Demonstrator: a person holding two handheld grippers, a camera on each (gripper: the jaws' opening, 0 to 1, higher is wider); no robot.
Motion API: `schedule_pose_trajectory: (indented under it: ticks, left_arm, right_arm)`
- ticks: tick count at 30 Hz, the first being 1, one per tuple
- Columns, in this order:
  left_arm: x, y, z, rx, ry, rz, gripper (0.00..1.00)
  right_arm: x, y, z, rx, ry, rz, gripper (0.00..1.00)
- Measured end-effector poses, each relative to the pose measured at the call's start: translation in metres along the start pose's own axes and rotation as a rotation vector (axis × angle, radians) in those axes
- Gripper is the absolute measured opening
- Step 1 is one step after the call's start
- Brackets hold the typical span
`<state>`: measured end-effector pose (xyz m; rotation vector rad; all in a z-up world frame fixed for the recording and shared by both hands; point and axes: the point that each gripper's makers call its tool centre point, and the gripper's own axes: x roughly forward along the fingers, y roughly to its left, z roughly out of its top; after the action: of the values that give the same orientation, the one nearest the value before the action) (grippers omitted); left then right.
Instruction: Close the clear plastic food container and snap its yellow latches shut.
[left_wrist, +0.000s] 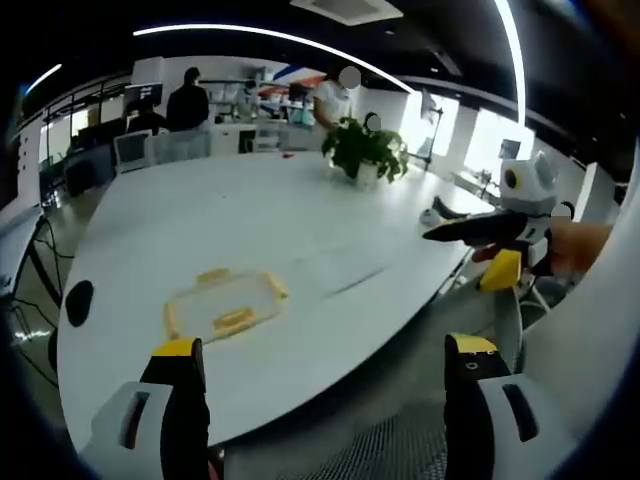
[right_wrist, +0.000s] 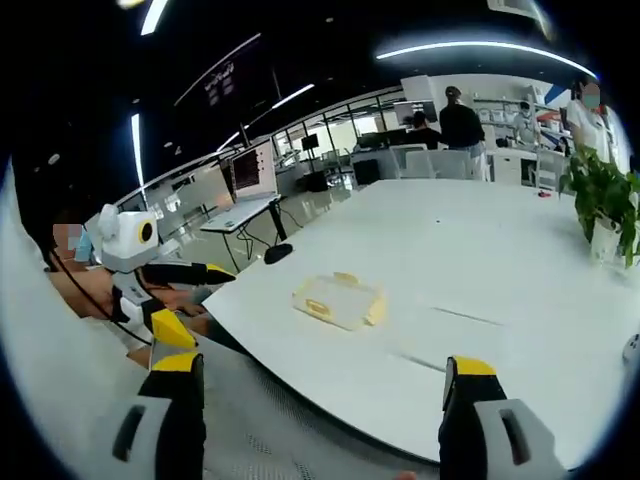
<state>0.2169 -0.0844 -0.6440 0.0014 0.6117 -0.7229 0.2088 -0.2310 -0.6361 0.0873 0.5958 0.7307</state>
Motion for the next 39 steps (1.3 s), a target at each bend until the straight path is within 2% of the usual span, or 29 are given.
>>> schedule_pose_trajectory:
  ticks: [39]
  left_arm:
    - [-0.0004, 0.0022, 0.0020, -0.014, -0.006, -0.001, 0.99]
  right_arm:
    - [-0.0004, -0.0023, 0.0009, -0.009, 0.012, 0.002, 0.99]
